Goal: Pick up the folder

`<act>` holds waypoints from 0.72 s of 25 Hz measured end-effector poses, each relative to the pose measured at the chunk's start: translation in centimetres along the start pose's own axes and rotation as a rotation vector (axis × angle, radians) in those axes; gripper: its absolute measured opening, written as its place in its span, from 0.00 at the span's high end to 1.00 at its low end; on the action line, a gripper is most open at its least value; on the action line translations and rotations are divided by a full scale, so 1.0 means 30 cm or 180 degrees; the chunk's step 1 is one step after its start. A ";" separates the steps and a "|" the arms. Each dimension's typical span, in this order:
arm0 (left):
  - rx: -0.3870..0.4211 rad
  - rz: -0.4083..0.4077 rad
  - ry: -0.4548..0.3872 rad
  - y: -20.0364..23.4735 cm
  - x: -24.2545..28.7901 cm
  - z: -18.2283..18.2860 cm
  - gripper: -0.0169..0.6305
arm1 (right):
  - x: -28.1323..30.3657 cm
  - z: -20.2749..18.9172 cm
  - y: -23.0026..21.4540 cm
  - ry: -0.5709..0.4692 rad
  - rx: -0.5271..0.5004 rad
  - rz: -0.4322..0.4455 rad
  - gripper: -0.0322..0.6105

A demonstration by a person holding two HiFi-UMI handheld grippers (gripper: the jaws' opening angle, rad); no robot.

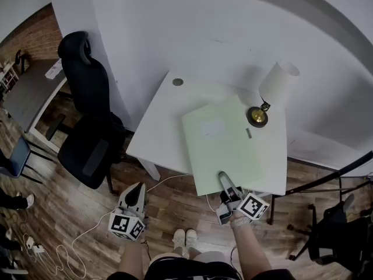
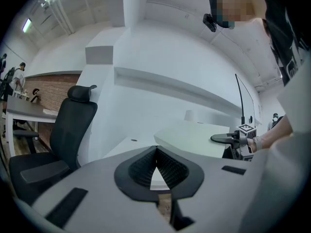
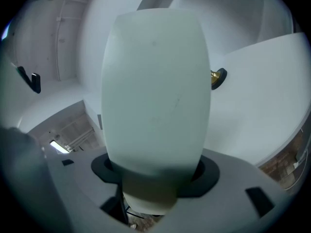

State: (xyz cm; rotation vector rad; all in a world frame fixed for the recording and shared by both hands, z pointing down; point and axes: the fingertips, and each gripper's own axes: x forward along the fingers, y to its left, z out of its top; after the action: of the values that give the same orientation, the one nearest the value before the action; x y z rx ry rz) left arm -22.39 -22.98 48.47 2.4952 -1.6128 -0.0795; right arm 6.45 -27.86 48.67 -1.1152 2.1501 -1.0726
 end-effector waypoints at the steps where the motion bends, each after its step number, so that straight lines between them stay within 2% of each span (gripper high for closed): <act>1: 0.0005 -0.0004 -0.0009 -0.001 0.000 0.005 0.95 | -0.005 0.005 0.004 0.0003 -0.0030 -0.0004 0.49; 9: 0.0065 -0.0006 -0.0043 0.007 0.002 0.051 0.95 | -0.034 0.037 0.021 0.0014 -0.0229 -0.0122 0.49; 12: 0.0064 0.0021 -0.0053 0.010 0.001 0.076 0.95 | -0.069 0.039 -0.018 0.0084 -0.0368 -0.0378 0.49; 15: 0.0103 -0.0004 -0.0091 0.009 0.003 0.081 0.95 | -0.077 0.056 -0.002 0.0057 -0.0428 -0.0359 0.49; 18: 0.0129 -0.0035 -0.0110 0.003 0.009 0.094 0.95 | -0.104 0.073 -0.023 0.0063 -0.0532 -0.0548 0.49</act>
State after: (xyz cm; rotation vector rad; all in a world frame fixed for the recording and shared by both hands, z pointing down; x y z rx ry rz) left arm -22.74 -23.57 45.72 2.5468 -1.6302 -0.0925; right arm 10.01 -26.43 48.16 -1.3930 2.2250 -0.9943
